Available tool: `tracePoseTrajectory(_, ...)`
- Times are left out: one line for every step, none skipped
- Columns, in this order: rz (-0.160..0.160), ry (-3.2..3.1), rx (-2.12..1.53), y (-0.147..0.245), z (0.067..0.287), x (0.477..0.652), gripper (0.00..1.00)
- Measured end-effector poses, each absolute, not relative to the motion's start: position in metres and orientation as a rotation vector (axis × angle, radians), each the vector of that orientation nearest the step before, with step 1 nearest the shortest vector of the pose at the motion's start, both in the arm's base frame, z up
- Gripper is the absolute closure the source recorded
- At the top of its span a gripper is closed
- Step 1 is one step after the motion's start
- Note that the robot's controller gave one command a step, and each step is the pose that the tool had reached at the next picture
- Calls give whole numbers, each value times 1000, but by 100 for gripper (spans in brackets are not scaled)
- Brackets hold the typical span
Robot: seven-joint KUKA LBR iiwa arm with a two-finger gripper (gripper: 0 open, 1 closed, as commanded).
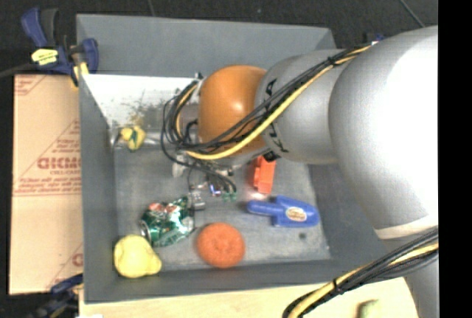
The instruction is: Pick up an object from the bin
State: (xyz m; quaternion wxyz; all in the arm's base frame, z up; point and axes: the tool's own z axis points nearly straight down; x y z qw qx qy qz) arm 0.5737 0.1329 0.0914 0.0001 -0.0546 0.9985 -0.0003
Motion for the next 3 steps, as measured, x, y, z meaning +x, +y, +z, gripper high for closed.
tracePoseTrajectory(4,3125,-190,131,102,583,0)
tracePoseTrajectory(3,3125,-339,143,99,545,0)
tracePoseTrajectory(2,3095,-474,139,71,554,0)
